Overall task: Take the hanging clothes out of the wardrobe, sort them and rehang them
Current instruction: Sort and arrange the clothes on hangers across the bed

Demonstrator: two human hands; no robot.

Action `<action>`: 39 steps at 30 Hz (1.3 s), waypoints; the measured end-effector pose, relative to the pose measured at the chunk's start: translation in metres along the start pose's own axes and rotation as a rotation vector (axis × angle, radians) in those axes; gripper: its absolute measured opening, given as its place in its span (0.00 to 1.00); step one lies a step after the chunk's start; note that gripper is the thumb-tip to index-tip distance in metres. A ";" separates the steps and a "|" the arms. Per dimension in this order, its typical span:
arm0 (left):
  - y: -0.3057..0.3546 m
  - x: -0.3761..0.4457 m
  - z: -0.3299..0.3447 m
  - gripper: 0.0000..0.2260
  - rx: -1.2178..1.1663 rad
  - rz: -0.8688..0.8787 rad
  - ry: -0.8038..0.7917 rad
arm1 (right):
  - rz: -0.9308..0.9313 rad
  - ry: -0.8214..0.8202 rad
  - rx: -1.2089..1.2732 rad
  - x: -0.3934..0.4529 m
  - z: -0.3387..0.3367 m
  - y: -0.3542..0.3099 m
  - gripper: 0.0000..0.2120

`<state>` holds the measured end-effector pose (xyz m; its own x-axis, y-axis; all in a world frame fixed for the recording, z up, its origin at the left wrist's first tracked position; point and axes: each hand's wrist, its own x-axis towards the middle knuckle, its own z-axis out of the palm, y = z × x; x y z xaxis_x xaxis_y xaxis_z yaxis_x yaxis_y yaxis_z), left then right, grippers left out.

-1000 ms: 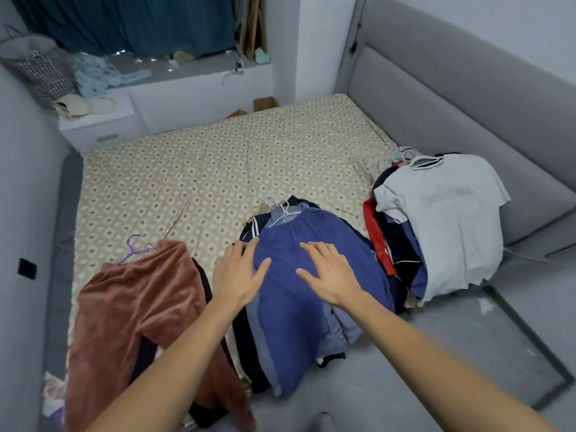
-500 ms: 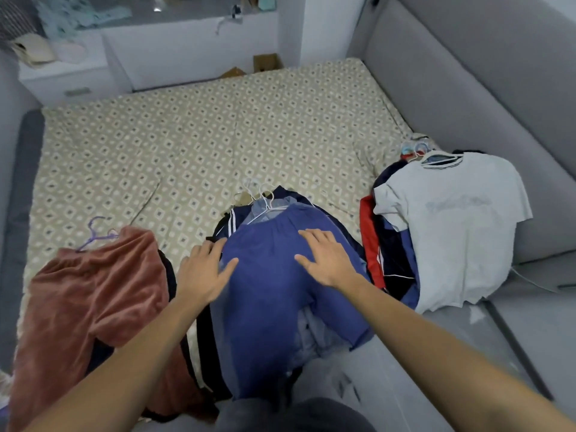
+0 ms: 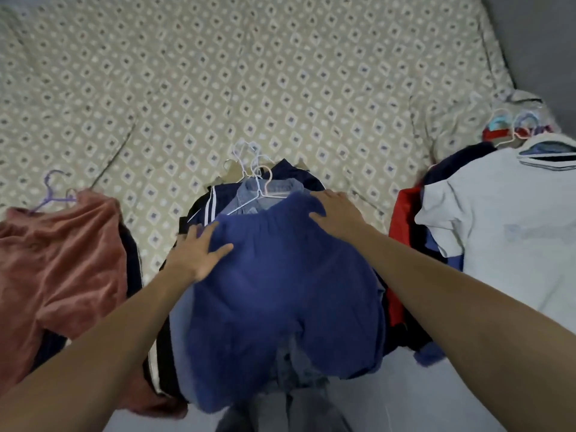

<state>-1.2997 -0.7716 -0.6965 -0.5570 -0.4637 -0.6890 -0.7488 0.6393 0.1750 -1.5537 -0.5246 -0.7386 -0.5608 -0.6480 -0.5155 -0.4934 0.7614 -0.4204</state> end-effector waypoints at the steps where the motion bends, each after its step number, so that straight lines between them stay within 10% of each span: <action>1: 0.000 0.013 0.005 0.37 -0.020 -0.029 -0.013 | -0.007 -0.028 0.011 0.012 0.006 0.005 0.31; 7: -0.012 0.065 0.032 0.43 -0.082 -0.144 -0.145 | -0.047 -0.127 -0.065 0.061 0.044 0.018 0.35; 16: -0.014 0.061 0.044 0.27 -0.146 -0.038 0.015 | -0.162 0.039 0.143 0.052 0.048 0.027 0.06; 23: -0.022 0.061 0.053 0.32 -0.103 -0.064 -0.065 | -0.125 -0.054 -0.108 0.033 0.063 0.032 0.18; 30: -0.030 0.057 0.071 0.32 -0.142 -0.043 -0.031 | -0.030 0.034 0.202 0.018 0.085 0.022 0.13; 39: -0.031 -0.052 0.013 0.16 -0.410 0.214 0.280 | -0.206 0.158 0.316 -0.078 -0.003 -0.057 0.13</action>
<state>-1.2425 -0.7590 -0.6750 -0.7451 -0.5309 -0.4038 -0.6556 0.4716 0.5897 -1.4837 -0.5176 -0.6717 -0.5790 -0.7637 -0.2855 -0.3916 0.5676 -0.7242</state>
